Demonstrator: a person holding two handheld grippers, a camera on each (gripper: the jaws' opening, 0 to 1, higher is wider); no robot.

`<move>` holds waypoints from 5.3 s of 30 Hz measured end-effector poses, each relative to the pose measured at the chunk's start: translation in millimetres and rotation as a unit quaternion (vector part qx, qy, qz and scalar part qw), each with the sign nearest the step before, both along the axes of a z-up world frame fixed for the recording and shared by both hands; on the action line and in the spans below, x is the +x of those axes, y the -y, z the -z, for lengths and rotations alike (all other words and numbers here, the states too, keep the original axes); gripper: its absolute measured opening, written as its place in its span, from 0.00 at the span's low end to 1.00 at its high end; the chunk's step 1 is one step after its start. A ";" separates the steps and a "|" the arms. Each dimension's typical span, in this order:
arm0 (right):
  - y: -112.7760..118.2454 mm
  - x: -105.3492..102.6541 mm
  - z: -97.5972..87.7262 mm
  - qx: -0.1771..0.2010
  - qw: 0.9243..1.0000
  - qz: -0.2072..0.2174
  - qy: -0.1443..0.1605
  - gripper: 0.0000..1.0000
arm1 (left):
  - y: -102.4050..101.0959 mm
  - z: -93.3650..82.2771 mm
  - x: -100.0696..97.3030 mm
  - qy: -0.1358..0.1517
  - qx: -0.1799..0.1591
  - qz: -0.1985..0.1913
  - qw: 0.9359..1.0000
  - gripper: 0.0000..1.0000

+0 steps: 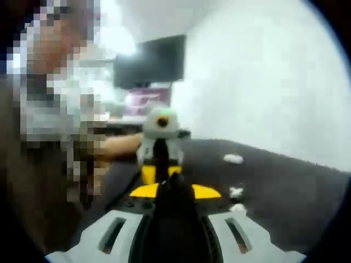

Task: Pick up three earphones and place each one into its charging case using tactile feedback, ensure that each earphone is properly inserted and securely positioned inside the case.

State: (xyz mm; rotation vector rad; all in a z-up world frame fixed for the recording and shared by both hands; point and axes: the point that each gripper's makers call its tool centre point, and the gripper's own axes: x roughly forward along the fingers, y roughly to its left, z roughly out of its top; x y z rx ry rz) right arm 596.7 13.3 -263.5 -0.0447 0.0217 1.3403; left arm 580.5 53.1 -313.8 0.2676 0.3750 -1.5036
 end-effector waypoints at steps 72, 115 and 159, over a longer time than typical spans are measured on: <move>-2.3 24.3 44.0 -0.193 0.965 0.006 -0.177 0.15 | -3.9 6.3 -12.2 0.035 0.022 -0.001 0.999 0.14; -29.4 -22.8 38.9 -0.157 0.984 -0.066 -0.060 0.17 | 4.1 -1.9 3.0 0.029 -0.008 -0.006 1.000 0.19; 0.4 6.0 53.3 -0.280 0.959 0.027 0.033 0.07 | -3.2 8.1 -9.4 0.028 0.015 0.002 0.999 0.15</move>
